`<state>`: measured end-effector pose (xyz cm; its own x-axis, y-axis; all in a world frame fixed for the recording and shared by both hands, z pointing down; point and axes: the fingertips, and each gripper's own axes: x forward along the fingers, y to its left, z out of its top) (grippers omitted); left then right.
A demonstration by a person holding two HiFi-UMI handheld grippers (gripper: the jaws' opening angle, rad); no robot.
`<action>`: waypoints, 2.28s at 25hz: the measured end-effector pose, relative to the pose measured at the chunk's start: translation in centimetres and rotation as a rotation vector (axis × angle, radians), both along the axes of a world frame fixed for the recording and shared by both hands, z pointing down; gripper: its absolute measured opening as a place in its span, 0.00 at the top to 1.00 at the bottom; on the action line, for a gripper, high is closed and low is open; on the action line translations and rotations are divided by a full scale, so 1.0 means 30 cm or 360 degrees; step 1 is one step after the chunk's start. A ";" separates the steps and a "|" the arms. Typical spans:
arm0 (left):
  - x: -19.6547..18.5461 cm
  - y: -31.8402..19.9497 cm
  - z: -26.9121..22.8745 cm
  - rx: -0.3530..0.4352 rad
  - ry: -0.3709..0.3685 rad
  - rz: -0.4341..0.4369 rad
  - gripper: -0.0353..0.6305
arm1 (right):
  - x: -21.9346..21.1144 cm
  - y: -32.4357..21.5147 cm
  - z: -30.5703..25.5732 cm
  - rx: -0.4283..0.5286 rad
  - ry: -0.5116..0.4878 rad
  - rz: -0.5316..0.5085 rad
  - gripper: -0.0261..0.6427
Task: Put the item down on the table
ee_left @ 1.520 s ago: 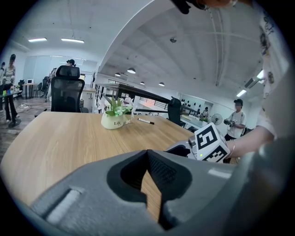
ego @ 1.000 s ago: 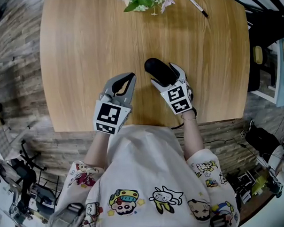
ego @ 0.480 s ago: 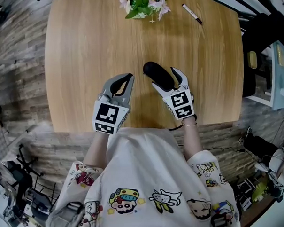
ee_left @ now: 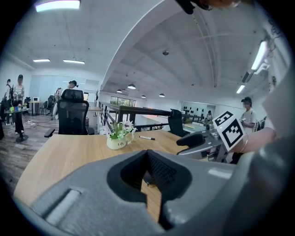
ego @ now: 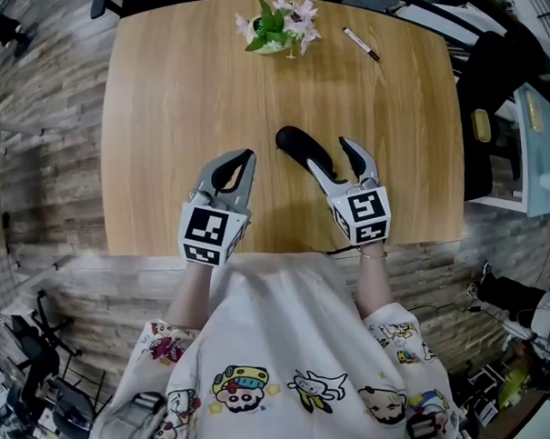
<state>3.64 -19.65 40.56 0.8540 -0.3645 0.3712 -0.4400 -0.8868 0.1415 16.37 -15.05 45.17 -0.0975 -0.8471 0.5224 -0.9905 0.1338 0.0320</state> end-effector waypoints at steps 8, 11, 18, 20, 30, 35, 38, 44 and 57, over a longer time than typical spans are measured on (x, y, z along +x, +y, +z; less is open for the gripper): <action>-0.061 0.060 -0.095 0.0064 0.0087 -0.0093 0.95 | -0.017 0.078 -0.173 0.0234 -0.0019 0.0065 0.67; -0.075 0.080 -0.109 0.0084 0.0091 -0.0115 0.95 | -0.014 0.117 -0.221 0.0325 -0.0085 0.0101 0.74; -0.082 0.133 -0.116 0.0090 0.0107 -0.0149 0.95 | 0.017 0.194 -0.263 0.0438 -0.0182 0.0165 0.84; -0.081 0.146 -0.115 0.0088 0.0109 -0.0147 0.95 | 0.023 0.211 -0.258 0.0416 -0.0178 0.0168 0.86; -0.087 0.185 -0.100 0.0063 0.0122 -0.0167 0.95 | 0.038 0.257 -0.239 0.0399 -0.0170 0.0199 0.95; -0.067 0.193 -0.090 0.0053 0.0110 -0.0144 0.95 | 0.052 0.260 -0.240 0.0394 -0.0170 0.0200 0.95; -0.061 0.197 -0.090 0.0053 0.0113 -0.0131 0.95 | 0.058 0.268 -0.237 0.0388 -0.0169 0.0208 0.95; -0.063 0.197 -0.077 0.0044 0.0108 -0.0120 0.95 | 0.067 0.280 -0.226 0.0380 -0.0170 0.0241 0.95; -0.046 0.209 -0.045 0.0017 0.0080 -0.0082 0.95 | 0.077 0.306 -0.193 0.0347 -0.0185 0.0287 0.95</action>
<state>2.26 -13.39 39.22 0.8515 -0.4121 0.3242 -0.4776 -0.8647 0.1552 18.67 -5.86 39.38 0.0161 -0.9472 0.3202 -0.9964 -0.0419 -0.0740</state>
